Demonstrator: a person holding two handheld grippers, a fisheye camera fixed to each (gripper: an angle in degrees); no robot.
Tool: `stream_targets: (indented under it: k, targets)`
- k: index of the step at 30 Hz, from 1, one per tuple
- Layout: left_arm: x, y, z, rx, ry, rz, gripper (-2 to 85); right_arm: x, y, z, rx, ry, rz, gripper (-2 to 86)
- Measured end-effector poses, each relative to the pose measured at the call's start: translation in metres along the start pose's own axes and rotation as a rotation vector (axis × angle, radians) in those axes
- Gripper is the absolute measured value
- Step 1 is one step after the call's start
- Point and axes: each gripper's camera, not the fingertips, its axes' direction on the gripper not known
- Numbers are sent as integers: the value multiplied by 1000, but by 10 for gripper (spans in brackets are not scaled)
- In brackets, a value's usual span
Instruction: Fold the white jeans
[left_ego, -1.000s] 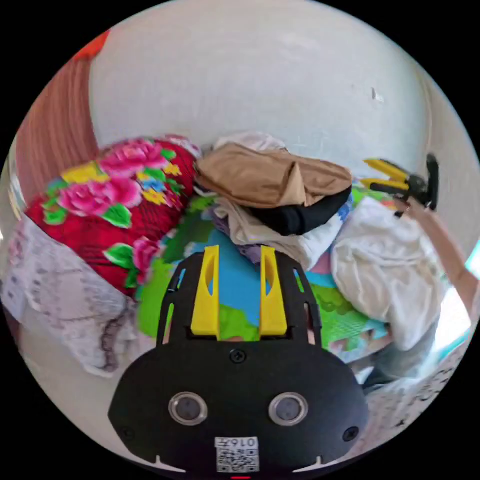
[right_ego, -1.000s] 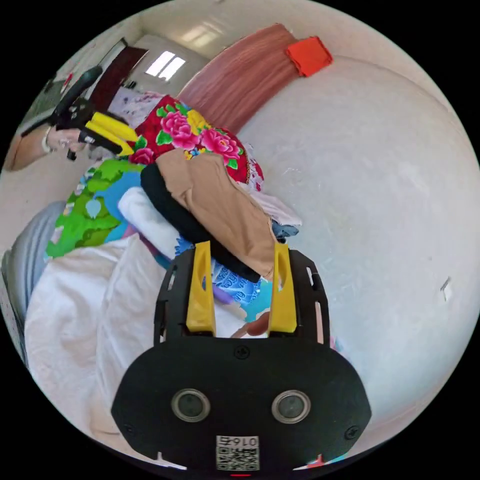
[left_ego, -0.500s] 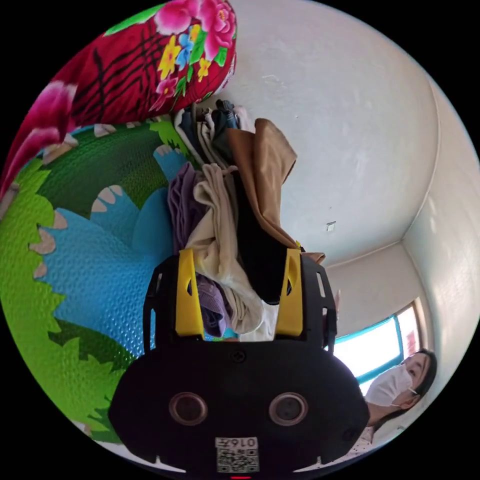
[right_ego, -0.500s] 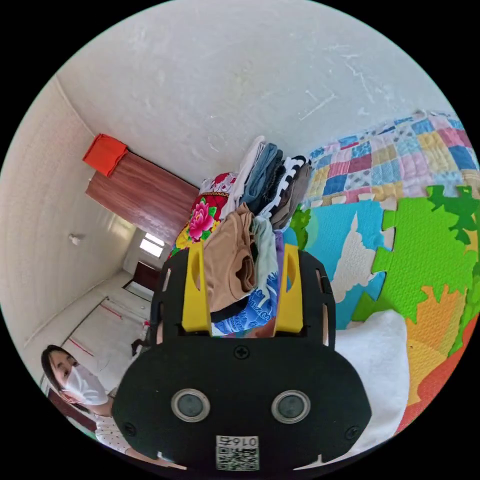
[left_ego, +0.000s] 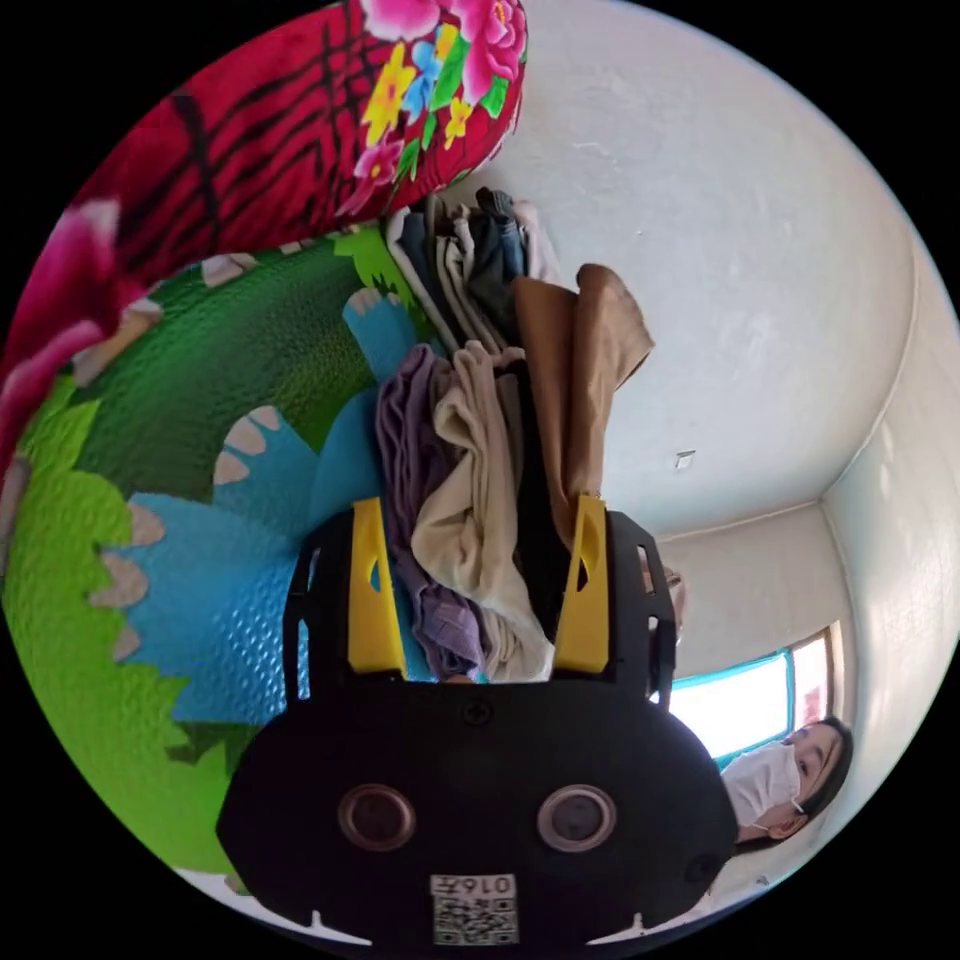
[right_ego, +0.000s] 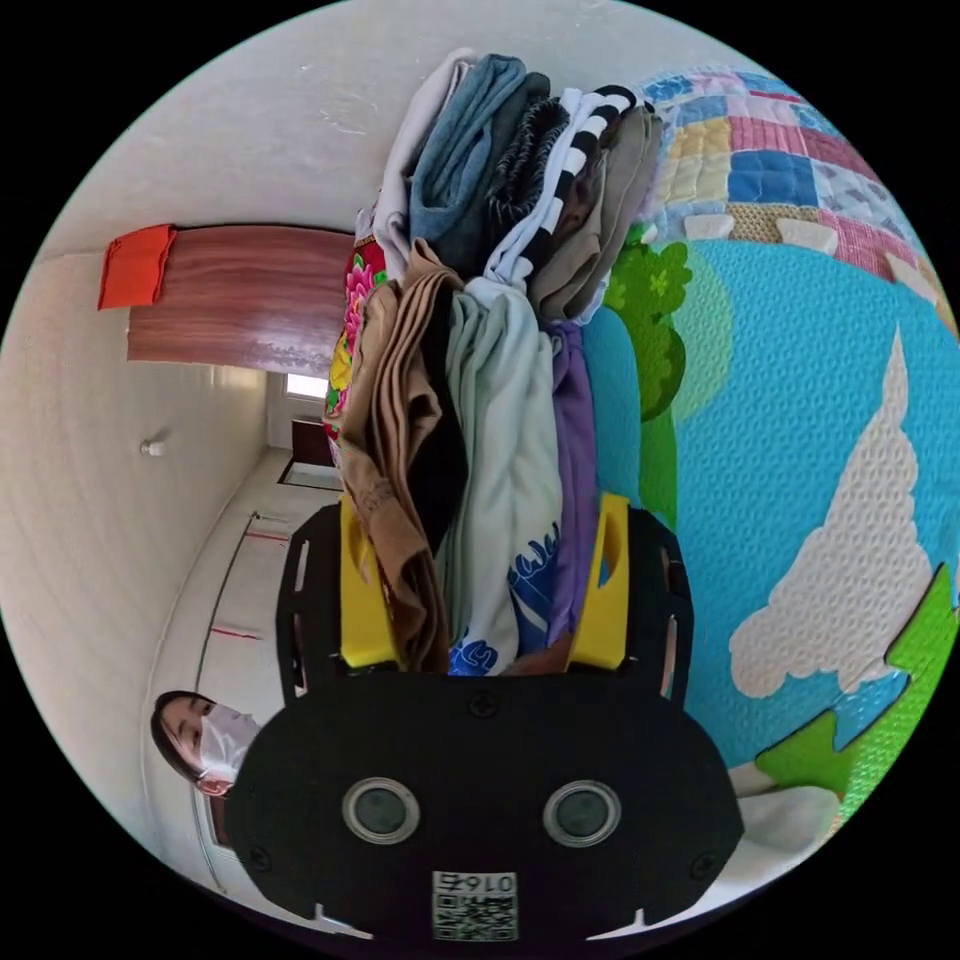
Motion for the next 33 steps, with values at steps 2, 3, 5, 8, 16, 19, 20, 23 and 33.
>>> stream_targets:
  k: [2,3,5,8,16,19,20,23,33]
  targets:
    - [-4,-13,21,-24,32,-18,239,13,-7,-11,-18,-9,-13,288]
    - [-8,-20,36,-42,67,-41,235,21,-10,-18,-28,-14,-18,282]
    - [-10,-26,55,-45,100,-61,224,30,-13,-27,-33,-14,-26,274]
    - [6,-31,78,-29,52,-42,209,42,-12,-43,-27,-19,-50,256]
    - [85,-41,170,-42,-51,38,191,59,20,-88,-47,11,-61,243]
    - [121,-45,222,-77,-52,64,188,66,49,-117,-34,26,-44,242]
    - [129,-46,234,-87,-53,68,187,69,61,-130,-18,36,-34,242]
    - [175,-54,301,-151,-59,105,185,79,95,-168,32,55,-5,241]
    - [369,-113,542,-277,-223,332,195,86,177,-259,220,166,75,235]
